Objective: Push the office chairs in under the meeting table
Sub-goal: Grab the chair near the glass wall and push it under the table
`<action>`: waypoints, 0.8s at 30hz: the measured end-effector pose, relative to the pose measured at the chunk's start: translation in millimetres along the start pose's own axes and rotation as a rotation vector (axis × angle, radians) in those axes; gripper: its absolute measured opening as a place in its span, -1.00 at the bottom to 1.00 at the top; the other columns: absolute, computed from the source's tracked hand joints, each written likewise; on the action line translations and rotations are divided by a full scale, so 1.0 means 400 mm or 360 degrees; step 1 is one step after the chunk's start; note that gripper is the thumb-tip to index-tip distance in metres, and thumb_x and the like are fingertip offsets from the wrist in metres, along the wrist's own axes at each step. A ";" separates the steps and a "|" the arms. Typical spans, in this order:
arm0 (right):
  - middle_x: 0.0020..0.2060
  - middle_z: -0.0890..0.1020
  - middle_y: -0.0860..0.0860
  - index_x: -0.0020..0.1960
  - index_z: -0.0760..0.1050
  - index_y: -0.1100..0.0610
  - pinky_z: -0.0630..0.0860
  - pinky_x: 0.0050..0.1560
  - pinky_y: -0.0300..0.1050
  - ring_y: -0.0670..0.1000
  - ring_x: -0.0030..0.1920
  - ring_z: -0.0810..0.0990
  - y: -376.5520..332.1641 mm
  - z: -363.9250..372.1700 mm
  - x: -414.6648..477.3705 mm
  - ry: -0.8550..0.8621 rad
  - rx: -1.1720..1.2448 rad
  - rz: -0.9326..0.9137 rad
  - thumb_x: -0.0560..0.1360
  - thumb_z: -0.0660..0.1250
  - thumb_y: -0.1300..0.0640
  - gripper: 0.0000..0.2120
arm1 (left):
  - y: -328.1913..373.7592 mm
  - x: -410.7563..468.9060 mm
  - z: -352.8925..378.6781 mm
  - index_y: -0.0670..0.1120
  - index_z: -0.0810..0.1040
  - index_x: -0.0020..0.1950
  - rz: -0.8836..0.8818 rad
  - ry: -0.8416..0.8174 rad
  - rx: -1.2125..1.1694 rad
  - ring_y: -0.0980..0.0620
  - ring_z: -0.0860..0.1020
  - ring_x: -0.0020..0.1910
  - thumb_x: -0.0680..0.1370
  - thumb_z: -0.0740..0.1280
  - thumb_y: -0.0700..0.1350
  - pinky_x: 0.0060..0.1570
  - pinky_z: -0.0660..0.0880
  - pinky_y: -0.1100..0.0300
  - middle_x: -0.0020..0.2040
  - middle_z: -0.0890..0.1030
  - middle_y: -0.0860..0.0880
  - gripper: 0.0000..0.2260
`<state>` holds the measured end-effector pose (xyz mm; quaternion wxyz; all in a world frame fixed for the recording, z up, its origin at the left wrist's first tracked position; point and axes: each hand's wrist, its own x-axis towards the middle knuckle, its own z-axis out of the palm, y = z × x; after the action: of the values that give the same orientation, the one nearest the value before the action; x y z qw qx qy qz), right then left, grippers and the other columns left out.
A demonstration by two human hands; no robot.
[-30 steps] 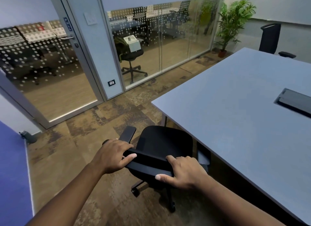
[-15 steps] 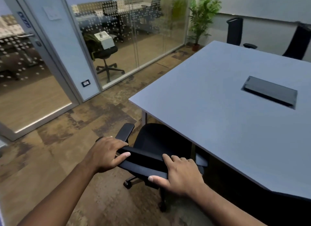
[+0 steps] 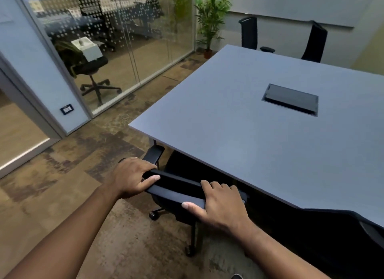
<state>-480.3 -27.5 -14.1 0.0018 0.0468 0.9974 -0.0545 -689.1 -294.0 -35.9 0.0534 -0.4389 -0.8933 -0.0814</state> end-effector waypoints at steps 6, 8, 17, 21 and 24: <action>0.10 0.66 0.00 0.33 0.46 -0.04 0.49 0.16 0.18 0.13 0.10 0.62 0.060 -0.001 0.042 0.0012 0.0067 0.0072 0.46 -0.20 -0.72 -0.07 | -0.001 0.098 0.021 0.03 0.72 0.29 0.0076 -0.0013 0.0011 -0.03 0.70 0.07 0.69 0.08 0.38 0.05 0.57 -0.01 0.12 0.77 0.07 -0.41; 0.11 0.67 -0.01 0.34 0.47 -0.05 0.49 0.17 0.17 0.12 0.12 0.62 0.078 -0.003 0.057 0.0024 0.0070 0.0094 0.46 -0.19 -0.72 -0.07 | 0.001 0.131 0.024 0.02 0.72 0.29 0.0097 -0.0013 0.0020 -0.02 0.70 0.05 0.70 0.07 0.38 0.04 0.58 -0.01 0.10 0.77 0.06 -0.41; 0.03 0.66 -0.02 0.23 0.50 -0.04 0.49 0.12 0.15 0.10 0.01 0.61 0.134 -0.009 0.125 0.0039 0.0092 0.0222 0.45 -0.19 -0.73 -0.09 | -0.004 0.265 0.034 -0.01 0.70 0.09 0.0100 -0.0006 0.0015 -0.02 0.66 0.01 0.71 0.09 0.18 0.07 0.53 -0.08 0.01 0.75 0.04 -0.56; 0.02 0.66 -0.01 0.22 0.49 -0.03 0.49 0.10 0.15 0.11 0.01 0.61 0.148 -0.010 0.160 0.0047 0.0084 0.0256 0.45 -0.19 -0.73 -0.08 | -0.025 0.324 0.042 0.03 0.67 0.07 0.0127 -0.0065 0.0033 0.01 0.64 -0.02 0.72 0.06 0.18 0.05 0.51 -0.05 0.00 0.73 0.08 -0.57; 0.04 0.66 -0.01 0.22 0.49 -0.03 0.49 0.11 0.15 0.11 0.02 0.61 0.170 -0.014 0.184 0.0043 0.0101 0.0274 0.45 -0.19 -0.73 -0.09 | -0.029 0.367 0.049 0.01 0.67 0.04 0.0117 -0.0070 0.0030 0.01 0.64 -0.05 0.71 0.06 0.20 0.05 0.50 -0.03 -0.03 0.73 0.08 -0.55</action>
<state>-547.3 47.2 -16.7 -0.0084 0.1331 0.9874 -0.0851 -788.1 -183.4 -31.8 0.0408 -0.4725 -0.8782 -0.0613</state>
